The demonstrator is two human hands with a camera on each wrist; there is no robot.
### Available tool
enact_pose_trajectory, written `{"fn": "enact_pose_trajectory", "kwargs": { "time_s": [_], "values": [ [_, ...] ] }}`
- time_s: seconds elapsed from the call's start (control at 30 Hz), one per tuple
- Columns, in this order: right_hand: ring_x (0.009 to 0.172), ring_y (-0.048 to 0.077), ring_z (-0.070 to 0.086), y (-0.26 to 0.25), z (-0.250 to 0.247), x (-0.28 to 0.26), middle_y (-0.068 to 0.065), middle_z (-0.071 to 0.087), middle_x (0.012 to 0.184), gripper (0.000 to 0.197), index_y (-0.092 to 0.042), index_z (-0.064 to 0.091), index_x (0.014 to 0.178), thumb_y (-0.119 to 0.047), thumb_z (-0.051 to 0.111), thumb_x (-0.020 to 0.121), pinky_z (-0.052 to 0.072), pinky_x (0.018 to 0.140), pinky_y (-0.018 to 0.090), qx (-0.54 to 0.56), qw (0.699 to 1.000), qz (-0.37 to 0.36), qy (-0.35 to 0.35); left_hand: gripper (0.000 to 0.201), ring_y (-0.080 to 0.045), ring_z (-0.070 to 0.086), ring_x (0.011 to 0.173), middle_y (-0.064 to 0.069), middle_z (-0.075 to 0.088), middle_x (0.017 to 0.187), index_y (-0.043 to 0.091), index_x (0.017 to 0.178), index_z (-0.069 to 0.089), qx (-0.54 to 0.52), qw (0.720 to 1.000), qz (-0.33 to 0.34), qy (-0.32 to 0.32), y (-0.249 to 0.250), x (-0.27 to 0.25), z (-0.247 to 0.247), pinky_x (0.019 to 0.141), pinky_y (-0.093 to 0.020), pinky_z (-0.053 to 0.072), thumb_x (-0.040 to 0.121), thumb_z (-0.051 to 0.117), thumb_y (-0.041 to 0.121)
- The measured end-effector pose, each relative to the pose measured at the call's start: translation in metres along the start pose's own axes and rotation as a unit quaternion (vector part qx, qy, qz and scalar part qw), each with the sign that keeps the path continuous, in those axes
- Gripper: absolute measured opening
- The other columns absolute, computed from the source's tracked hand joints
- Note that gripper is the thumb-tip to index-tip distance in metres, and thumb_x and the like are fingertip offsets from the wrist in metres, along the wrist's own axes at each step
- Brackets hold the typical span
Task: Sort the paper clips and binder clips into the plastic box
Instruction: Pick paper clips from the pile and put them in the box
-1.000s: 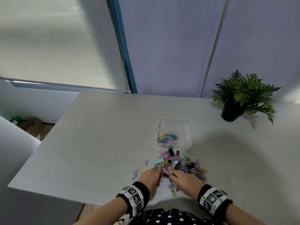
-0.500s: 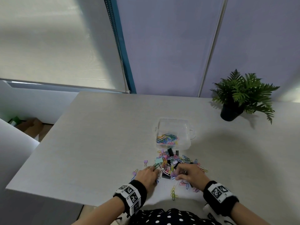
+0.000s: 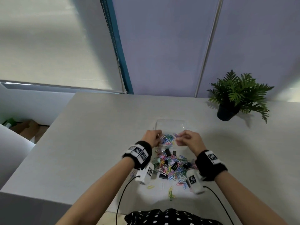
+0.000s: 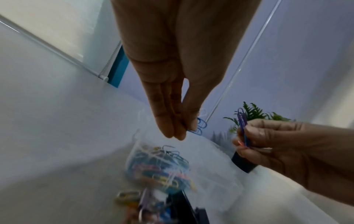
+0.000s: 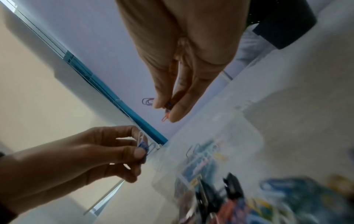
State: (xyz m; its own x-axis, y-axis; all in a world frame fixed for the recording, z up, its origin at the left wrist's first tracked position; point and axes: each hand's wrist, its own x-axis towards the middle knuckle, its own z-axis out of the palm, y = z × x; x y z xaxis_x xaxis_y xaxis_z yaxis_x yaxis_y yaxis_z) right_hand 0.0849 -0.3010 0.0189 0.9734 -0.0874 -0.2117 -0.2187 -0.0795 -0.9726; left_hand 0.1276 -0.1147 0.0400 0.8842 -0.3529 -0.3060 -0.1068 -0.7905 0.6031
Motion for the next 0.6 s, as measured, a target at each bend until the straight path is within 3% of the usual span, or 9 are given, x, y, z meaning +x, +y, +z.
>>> {"fn": "enact_pose_trajectory", "kwargs": {
  "time_s": [0.07, 0.17, 0.27, 0.37, 0.5, 0.6],
  "values": [
    [0.06, 0.016, 0.066, -0.01, 0.005, 0.019, 0.011, 0.065, 0.07, 0.008, 0.001, 0.061, 0.079, 0.007, 0.065, 0.077, 0.058, 0.063, 0.023, -0.021, 0.999, -0.021, 0.018, 0.012, -0.03, 0.067, 0.092, -0.021, 0.068, 0.102, 0.0, 0.099, 0.06, 0.017, 1.0, 0.003, 0.018, 0.002, 0.019, -0.006, 0.085, -0.036, 0.055, 0.088, 0.057, 0.005],
    [0.054, 0.014, 0.062, -0.016, 0.012, 0.042, 0.006, 0.061, 0.063, 0.013, -0.003, 0.06, 0.074, 0.009, 0.066, 0.075, 0.055, 0.055, 0.015, -0.077, 0.995, -0.03, 0.053, 0.017, -0.031, 0.063, 0.101, -0.018, 0.068, 0.106, 0.002, 0.102, 0.063, 0.097, 0.995, 0.021, 0.009, 0.001, 0.034, -0.01, 0.089, -0.033, 0.049, 0.086, 0.057, 0.003],
    [0.063, 0.024, 0.062, -0.013, 0.017, 0.057, 0.01, 0.062, 0.064, 0.015, -0.007, 0.062, 0.07, 0.007, 0.069, 0.073, 0.059, 0.063, 0.025, -0.138, 0.988, -0.032, 0.058, 0.027, -0.026, 0.061, 0.104, -0.013, 0.064, 0.116, 0.005, 0.113, 0.06, 0.119, 0.992, 0.041, -0.024, -0.006, 0.032, -0.016, 0.093, -0.03, 0.044, 0.086, 0.056, 0.002],
    [0.066, 0.025, 0.062, -0.014, 0.022, 0.059, 0.018, 0.066, 0.072, 0.009, -0.001, 0.064, 0.075, 0.006, 0.069, 0.073, 0.058, 0.074, 0.037, -0.177, 0.982, -0.05, 0.046, 0.029, -0.024, 0.06, 0.104, -0.012, 0.062, 0.118, 0.006, 0.116, 0.059, 0.093, 0.994, 0.059, 0.009, -0.017, 0.015, -0.024, 0.093, -0.027, 0.042, 0.088, 0.054, 0.002],
    [0.083, 0.019, 0.06, -0.021, 0.024, 0.05, 0.021, 0.067, 0.099, 0.019, 0.001, 0.064, 0.096, 0.0, 0.066, 0.078, 0.049, 0.081, 0.024, -0.251, 0.966, -0.065, -0.024, 0.021, -0.024, 0.065, 0.088, -0.014, 0.067, 0.105, 0.003, 0.103, 0.063, 0.059, 0.997, 0.036, 0.018, -0.043, -0.024, -0.029, 0.081, -0.024, 0.047, 0.088, 0.049, -0.001],
    [0.101, 0.02, 0.059, -0.027, 0.023, 0.026, 0.012, 0.063, 0.113, 0.03, -0.005, 0.059, 0.113, -0.01, 0.063, 0.083, 0.043, 0.091, 0.024, -0.344, 0.925, -0.12, -0.105, 0.015, -0.026, 0.065, 0.091, -0.012, 0.069, 0.102, 0.006, 0.097, 0.063, 0.096, 0.995, -0.031, 0.017, -0.075, -0.059, -0.023, 0.082, -0.03, 0.05, 0.088, 0.051, 0.007]
  ]
}}
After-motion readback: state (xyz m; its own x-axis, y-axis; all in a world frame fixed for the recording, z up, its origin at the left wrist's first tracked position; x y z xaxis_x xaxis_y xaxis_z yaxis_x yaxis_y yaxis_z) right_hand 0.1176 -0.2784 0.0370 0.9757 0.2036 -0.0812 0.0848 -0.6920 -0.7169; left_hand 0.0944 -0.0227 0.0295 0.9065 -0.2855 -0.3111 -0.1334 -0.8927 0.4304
